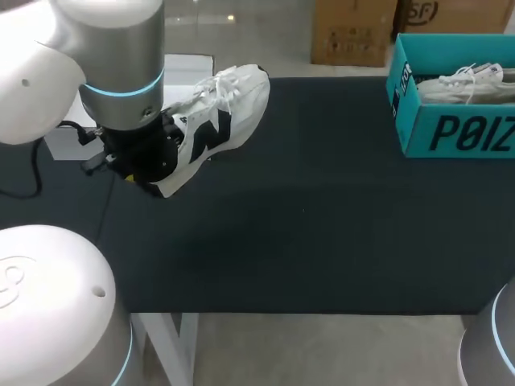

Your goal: Take the shoe out of the shoebox, open the shoe tongue, remove and reinsert the insole, then place the shoe into the shoebox

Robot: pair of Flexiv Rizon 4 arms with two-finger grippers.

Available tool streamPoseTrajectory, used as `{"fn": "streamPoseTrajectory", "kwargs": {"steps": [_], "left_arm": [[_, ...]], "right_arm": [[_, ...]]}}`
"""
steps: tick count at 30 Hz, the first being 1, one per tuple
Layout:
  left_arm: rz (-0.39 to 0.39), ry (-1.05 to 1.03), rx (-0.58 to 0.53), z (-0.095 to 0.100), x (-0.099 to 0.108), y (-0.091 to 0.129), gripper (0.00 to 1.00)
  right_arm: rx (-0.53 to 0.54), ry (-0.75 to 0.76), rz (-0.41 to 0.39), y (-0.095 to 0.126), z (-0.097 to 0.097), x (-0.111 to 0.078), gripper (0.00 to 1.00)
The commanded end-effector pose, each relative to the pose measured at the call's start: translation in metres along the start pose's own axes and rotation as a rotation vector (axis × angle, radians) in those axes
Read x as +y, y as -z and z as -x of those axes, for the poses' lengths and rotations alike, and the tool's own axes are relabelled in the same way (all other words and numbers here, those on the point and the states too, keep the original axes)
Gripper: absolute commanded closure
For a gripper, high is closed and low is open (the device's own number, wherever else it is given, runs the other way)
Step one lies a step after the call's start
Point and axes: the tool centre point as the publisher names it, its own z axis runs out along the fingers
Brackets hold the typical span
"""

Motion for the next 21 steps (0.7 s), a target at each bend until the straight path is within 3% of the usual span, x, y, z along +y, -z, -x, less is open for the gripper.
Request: {"fn": "streamPoseTrajectory", "kwargs": {"steps": [1,6,8,11,13,16,21], "left_arm": [[0.001,0.000,-0.003,0.000,0.000,0.000,1.00],[0.001,0.000,-0.003,0.000,0.000,0.000,1.00],[0.032,-0.062,-0.094,0.008,0.037,0.002,1.00],[0.088,-0.151,-0.156,0.020,0.082,0.002,1.00],[0.086,-0.193,-0.169,0.026,0.108,0.000,1.00],[0.081,-0.203,-0.183,0.034,0.138,-0.004,1.00],[0.077,-0.209,-0.196,0.045,0.167,-0.004,1.00]], "right_arm": [[0.000,0.000,-0.003,0.000,0.001,0.001,0.00],[0.000,0.000,-0.003,0.000,0.001,0.001,0.00],[0.000,0.000,-0.003,0.000,0.001,0.001,0.00],[0.000,0.000,-0.003,0.000,0.001,0.001,0.00],[0.000,0.000,-0.003,0.000,0.001,0.001,0.00],[0.000,0.000,-0.003,0.000,0.001,0.001,0.00],[0.000,0.000,-0.003,0.000,0.001,0.001,0.00]]}}
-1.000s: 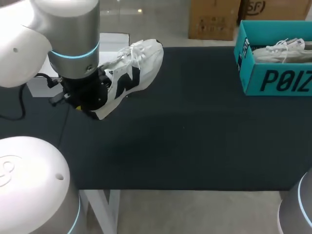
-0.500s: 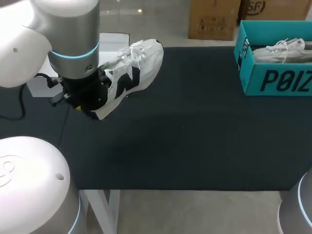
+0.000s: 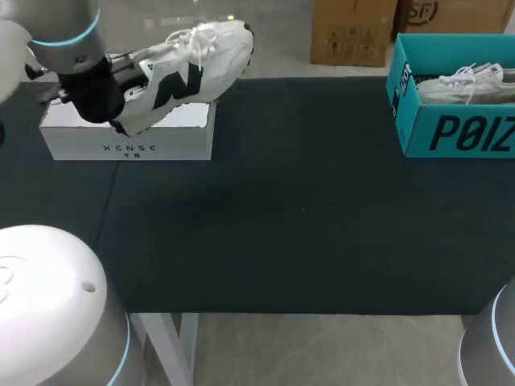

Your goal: Take the shoe out of the shoebox, open the shoe tongue, remove and reinsert the insole, then place the shoe into the shoebox

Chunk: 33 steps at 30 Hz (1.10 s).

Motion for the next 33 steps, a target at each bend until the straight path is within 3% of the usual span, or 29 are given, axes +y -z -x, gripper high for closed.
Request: {"fn": "streamPoseTrajectory", "kwargs": {"steps": [1,5,11,19,33], "left_arm": [[-0.042,-0.008,-0.032,0.001,0.032,-0.006,1.00],[-0.081,-0.025,-0.050,0.002,0.051,-0.006,1.00],[-0.041,-0.102,0.014,-0.001,0.069,0.000,1.00],[-0.094,-0.166,0.135,-0.026,0.089,-0.008,1.00],[-0.184,-0.255,0.150,-0.052,0.078,-0.063,1.00]], "right_arm": [[0.000,0.000,-0.003,0.000,0.001,0.001,0.00],[0.000,0.000,-0.003,0.000,0.001,0.001,0.00],[0.000,0.000,-0.003,0.000,0.001,0.001,0.00],[0.000,0.000,-0.003,0.000,0.001,0.001,0.00],[0.000,0.000,-0.003,0.000,0.001,0.001,0.00]]}}
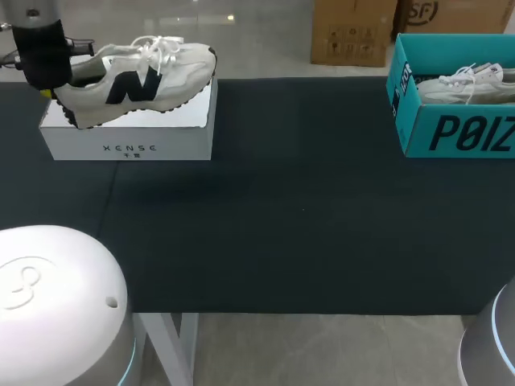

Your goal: Take the shoe out of the shoebox, open the shoe tongue, remove and reinsert the insole, then place the shoe into the shoebox

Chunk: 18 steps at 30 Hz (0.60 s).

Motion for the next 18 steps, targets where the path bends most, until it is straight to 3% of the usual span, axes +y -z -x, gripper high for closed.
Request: {"fn": "streamPoseTrajectory", "kwargs": {"steps": [1,7,11,18], "left_arm": [[-0.022,-0.035,-0.016,-0.001,0.007,-0.021,1.00],[0.005,-0.163,0.019,0.004,0.018,-0.037,1.00],[0.019,-0.075,0.074,0.007,0.035,-0.038,1.00],[0.019,-0.075,0.074,0.007,0.035,-0.038,1.00]], "right_arm": [[0.000,0.000,-0.003,0.000,0.001,0.001,0.00],[0.000,0.000,-0.003,0.000,0.001,0.001,0.00],[0.000,0.000,-0.003,0.000,0.001,0.001,0.00],[0.000,0.000,-0.003,0.000,0.001,0.001,0.00]]}}
